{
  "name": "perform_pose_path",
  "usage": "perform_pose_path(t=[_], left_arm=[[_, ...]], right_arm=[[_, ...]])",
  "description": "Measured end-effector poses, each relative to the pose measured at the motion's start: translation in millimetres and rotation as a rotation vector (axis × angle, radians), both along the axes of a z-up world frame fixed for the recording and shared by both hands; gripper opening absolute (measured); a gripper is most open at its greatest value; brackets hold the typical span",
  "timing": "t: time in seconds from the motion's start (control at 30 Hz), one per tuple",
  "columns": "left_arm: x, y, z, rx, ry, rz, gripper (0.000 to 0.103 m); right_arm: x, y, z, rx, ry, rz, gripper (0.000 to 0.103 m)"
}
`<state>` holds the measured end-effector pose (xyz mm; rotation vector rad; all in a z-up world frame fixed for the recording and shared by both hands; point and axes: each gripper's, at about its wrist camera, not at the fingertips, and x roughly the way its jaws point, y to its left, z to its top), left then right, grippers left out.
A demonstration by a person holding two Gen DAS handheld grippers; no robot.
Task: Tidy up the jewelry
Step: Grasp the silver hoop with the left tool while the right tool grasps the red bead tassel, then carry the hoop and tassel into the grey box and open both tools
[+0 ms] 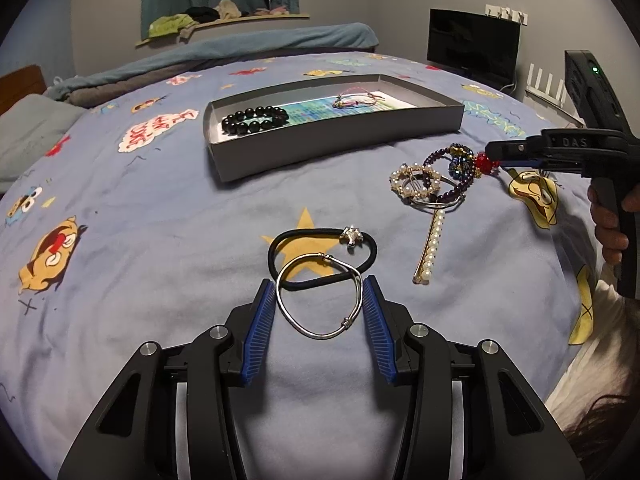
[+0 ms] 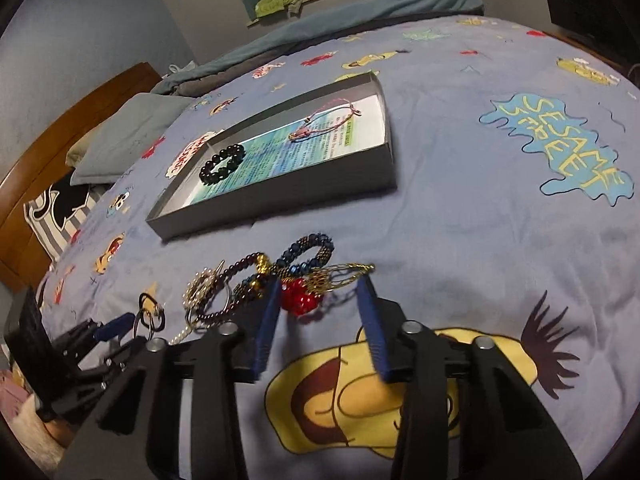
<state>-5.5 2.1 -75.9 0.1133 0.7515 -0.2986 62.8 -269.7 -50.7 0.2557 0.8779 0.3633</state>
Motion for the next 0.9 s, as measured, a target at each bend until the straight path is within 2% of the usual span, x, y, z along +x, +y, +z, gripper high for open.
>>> perform_pose_path(t=[0.3, 0.37, 0.47, 0.6, 0.63, 0.67, 0.73, 0.9], left_arm=[[1.0, -0.8, -0.9, 0.005, 0.002, -0.003, 0.047], [1.4, -1.3, -1.0, 0.007, 0.001, -0.003, 0.047], [1.5, -1.6, -0.8, 0.007, 0.001, -0.004, 0.047], [2.0, -0.6, 0.1, 0.001, 0.001, -0.006, 0.046], [1.7, -0.6, 1.1, 0.005, -0.003, -0.006, 0.023], [2.8, -1.3, 1.8, 0.022, -0.001, -0.006, 0.007], [5.6, 0.2, 2.3, 0.013, 0.022, -0.017, 0.004], [2.2, -1.4, 2.3, 0.037, 0.013, -0.023, 0.004]], right_arm=[[13.8, -2.6, -2.8, 0.032, 0.017, -0.024, 0.025], [17.7, -1.2, -2.8, 0.040, 0.020, -0.018, 0.015], [16.3, 3.7, 1.1, 0.012, -0.002, -0.004, 0.007], [8.8, 9.1, 11.8, -0.047, -0.058, 0.003, 0.007], [6.6, 9.2, 15.1, -0.060, -0.075, 0.002, 0.007], [3.8, 9.8, 19.5, -0.075, -0.095, 0.003, 0.007], [-0.7, 10.6, 26.8, -0.094, -0.125, 0.007, 0.007], [-10.3, 11.6, 46.5, -0.148, -0.202, 0.008, 0.007]])
